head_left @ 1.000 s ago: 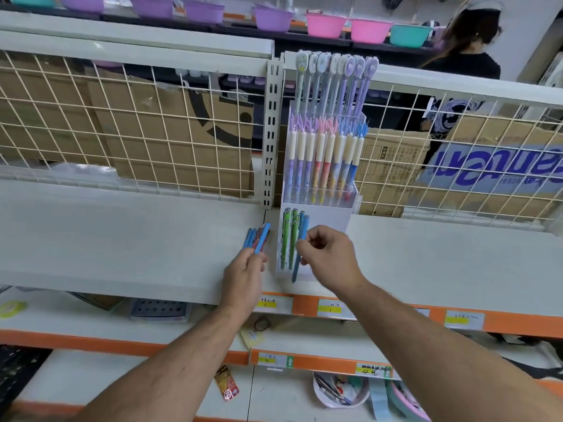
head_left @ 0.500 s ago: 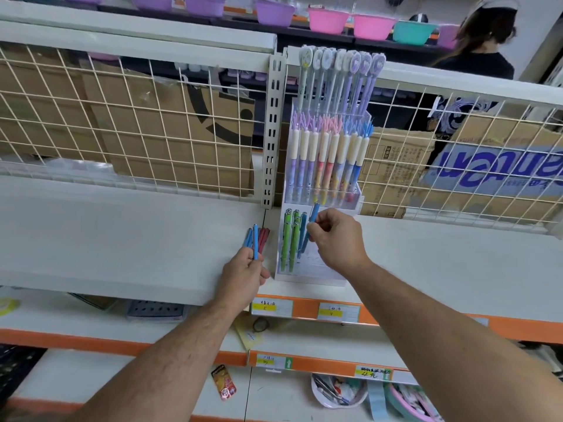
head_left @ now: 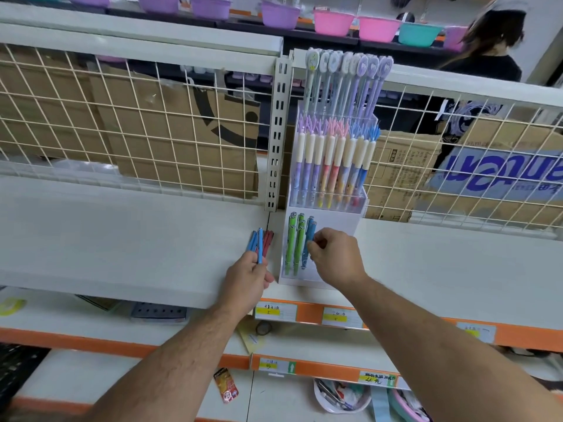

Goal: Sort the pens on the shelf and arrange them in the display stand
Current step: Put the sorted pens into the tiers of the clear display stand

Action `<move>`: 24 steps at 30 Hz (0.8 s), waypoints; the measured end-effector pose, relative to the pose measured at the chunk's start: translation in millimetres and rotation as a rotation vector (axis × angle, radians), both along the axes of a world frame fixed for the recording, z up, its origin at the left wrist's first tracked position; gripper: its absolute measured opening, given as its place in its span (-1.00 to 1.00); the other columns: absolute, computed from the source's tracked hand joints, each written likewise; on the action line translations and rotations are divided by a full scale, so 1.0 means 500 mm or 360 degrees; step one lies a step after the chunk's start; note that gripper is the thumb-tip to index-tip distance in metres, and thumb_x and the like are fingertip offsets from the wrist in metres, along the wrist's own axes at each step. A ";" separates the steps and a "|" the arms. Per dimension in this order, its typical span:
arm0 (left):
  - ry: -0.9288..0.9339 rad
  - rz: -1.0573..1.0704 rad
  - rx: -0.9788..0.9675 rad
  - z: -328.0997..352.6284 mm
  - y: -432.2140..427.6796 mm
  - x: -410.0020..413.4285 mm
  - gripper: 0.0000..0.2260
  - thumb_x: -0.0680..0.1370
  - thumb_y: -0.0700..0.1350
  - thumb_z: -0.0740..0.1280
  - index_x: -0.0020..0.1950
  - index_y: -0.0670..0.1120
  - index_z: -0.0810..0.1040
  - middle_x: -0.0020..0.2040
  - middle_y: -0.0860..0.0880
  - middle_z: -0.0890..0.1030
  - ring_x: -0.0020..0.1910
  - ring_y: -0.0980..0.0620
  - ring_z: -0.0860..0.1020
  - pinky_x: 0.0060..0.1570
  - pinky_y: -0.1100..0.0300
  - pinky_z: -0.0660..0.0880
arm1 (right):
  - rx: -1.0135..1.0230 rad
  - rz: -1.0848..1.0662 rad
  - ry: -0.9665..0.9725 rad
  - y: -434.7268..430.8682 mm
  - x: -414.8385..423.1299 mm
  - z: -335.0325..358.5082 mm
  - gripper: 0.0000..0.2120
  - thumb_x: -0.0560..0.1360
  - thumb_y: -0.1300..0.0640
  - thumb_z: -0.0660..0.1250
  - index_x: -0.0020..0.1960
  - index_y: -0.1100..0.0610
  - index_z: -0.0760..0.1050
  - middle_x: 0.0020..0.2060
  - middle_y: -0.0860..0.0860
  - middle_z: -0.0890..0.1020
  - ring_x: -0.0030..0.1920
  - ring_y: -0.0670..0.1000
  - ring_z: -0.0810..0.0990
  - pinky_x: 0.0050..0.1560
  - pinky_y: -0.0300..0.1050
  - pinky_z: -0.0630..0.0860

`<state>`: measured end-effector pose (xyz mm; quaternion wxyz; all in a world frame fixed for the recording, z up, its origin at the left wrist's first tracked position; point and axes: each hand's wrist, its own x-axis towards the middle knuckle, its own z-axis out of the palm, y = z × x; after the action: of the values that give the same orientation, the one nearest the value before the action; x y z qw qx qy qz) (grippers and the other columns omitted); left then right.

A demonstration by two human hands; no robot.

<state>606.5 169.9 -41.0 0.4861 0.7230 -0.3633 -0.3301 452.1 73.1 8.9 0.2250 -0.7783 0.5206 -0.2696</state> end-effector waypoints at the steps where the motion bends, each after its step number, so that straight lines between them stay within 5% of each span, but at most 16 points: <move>1: 0.0003 0.0004 -0.0003 0.000 0.000 0.000 -0.89 0.65 -0.15 0.19 0.04 -0.06 0.51 -0.17 -0.03 0.67 -0.20 0.05 0.61 -0.24 0.25 0.46 | -0.0016 -0.0003 0.0019 0.000 0.002 0.000 -0.86 0.57 0.09 0.37 0.02 0.14 0.65 -0.16 0.02 0.70 -0.17 0.04 0.64 -0.05 0.01 0.62; 17: 0.0079 -0.0016 -0.0062 0.000 0.006 0.000 -0.90 0.64 -0.15 0.22 0.03 -0.10 0.52 -0.15 -0.07 0.67 -0.19 0.04 0.59 -0.24 0.27 0.46 | 0.0034 -0.0083 0.0038 0.011 0.001 -0.002 -0.86 0.53 0.08 0.38 0.03 0.09 0.66 -0.14 -0.04 0.71 -0.19 -0.06 0.63 -0.09 -0.08 0.63; 24: 0.0092 0.0047 -0.0185 0.003 0.020 -0.001 -0.90 0.60 -0.14 0.31 -0.08 -0.12 0.56 -0.08 -0.02 0.65 -0.12 0.00 0.60 -0.20 0.06 0.58 | 0.0066 -0.0077 -0.0088 0.048 -0.008 -0.002 -0.87 0.49 0.09 0.37 -0.23 0.07 0.57 -0.34 -0.09 0.62 -0.29 -0.09 0.57 -0.23 -0.14 0.53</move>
<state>606.1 180.0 -39.6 0.5423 0.6890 -0.3571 -0.3219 448.0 97.3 7.8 0.2489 -0.7528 0.5383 -0.2856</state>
